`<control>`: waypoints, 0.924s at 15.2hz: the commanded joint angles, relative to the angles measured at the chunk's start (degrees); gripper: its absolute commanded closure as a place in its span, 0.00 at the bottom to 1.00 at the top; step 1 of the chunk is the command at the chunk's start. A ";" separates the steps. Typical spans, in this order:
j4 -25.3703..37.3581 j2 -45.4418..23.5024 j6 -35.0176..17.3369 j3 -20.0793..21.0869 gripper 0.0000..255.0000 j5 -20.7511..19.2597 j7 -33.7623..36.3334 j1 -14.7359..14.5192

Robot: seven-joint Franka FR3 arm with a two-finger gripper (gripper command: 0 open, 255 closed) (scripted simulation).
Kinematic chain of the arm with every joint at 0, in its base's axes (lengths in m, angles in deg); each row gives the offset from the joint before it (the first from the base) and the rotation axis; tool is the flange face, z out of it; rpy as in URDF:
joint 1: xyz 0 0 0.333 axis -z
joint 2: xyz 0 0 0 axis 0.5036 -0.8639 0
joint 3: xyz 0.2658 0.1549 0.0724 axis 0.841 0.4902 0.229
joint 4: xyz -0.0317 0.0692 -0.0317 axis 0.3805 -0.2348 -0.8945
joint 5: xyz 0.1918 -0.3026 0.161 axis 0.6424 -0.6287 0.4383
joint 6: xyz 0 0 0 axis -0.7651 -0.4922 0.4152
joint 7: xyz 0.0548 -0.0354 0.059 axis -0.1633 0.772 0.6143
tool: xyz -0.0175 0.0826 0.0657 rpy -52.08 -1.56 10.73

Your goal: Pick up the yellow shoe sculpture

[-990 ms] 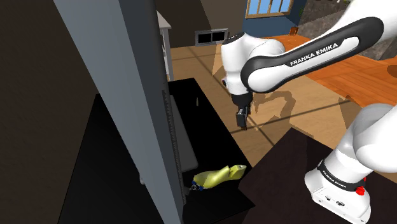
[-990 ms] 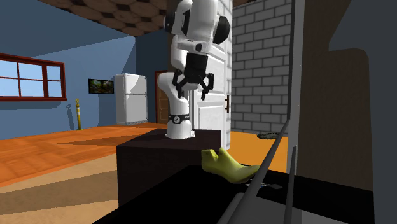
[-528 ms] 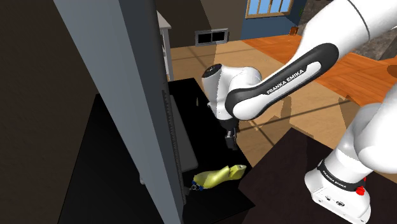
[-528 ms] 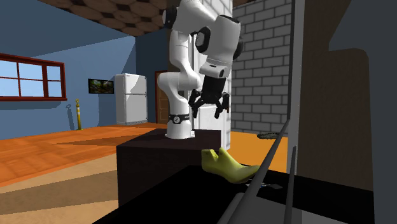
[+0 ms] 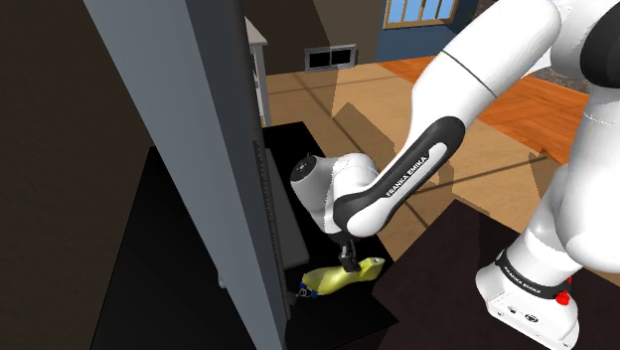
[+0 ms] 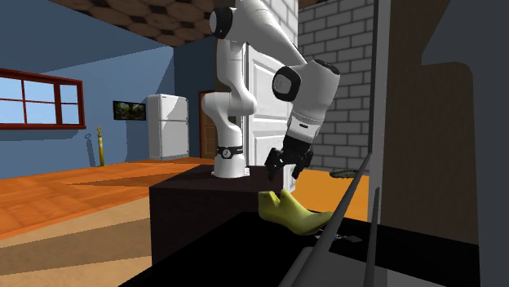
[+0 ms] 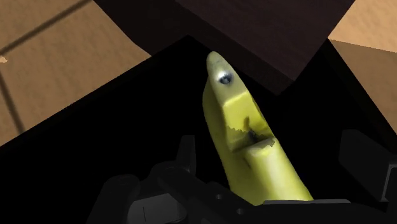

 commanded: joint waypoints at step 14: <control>0.73 -7.08 -5.09 -1.27 1.00 -3.35 2.59 -1.56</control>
